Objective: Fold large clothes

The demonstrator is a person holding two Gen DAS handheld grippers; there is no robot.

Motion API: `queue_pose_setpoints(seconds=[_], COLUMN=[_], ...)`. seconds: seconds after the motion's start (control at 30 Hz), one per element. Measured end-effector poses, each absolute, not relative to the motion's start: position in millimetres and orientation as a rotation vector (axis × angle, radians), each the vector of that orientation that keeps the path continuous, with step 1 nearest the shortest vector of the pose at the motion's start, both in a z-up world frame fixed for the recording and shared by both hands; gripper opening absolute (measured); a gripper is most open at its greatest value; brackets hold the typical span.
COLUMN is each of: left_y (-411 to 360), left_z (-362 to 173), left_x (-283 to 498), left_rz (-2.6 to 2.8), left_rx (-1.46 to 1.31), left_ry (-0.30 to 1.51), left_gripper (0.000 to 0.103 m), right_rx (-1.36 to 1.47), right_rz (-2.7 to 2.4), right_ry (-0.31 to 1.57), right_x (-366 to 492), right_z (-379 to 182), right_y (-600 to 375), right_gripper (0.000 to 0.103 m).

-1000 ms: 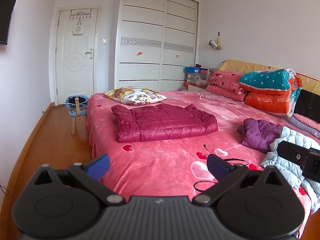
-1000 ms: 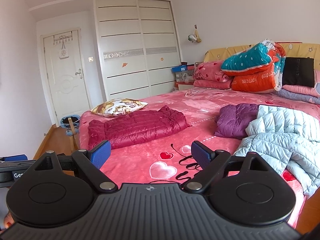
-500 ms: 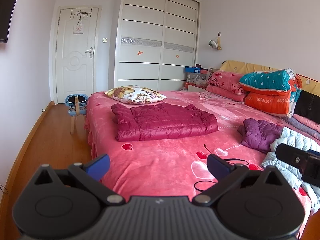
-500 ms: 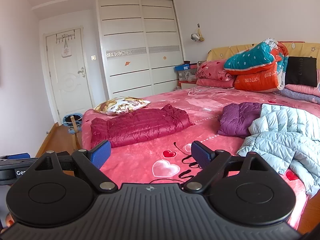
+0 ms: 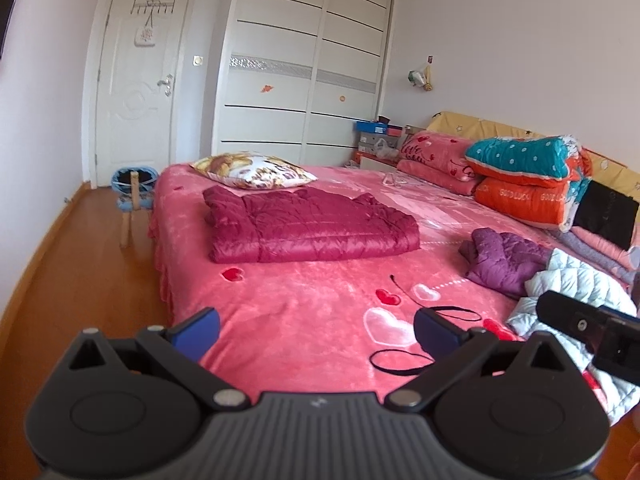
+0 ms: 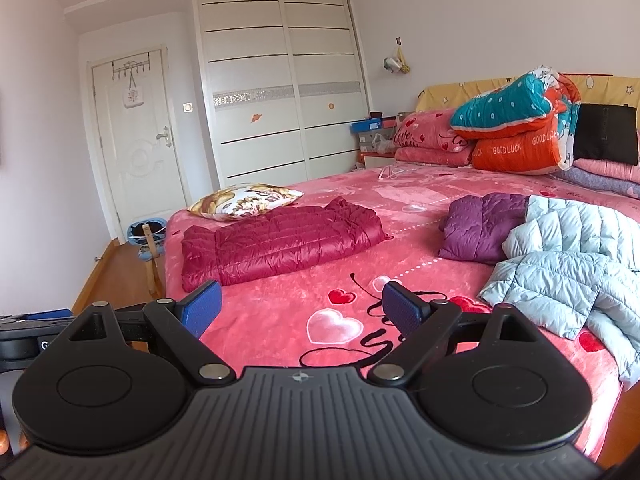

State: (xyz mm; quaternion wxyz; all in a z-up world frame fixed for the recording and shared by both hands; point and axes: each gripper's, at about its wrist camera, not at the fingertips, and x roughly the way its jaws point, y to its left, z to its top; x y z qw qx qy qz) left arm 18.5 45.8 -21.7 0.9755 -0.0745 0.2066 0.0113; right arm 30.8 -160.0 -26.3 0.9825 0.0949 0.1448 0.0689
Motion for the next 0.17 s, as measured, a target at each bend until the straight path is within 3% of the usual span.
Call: queue_pose_setpoints(seconds=[0.17], left_y=[35], left_z=[-33], left_x=[31], left_rz=[0.007], left_rx=[-0.144], left_ry=[0.455], left_gripper=[0.102], right_rx=[0.217], right_rz=[0.13], right_ry=[0.301], right_x=[40], right_z=[-35], right_y=[-171], right_gripper=[0.103])
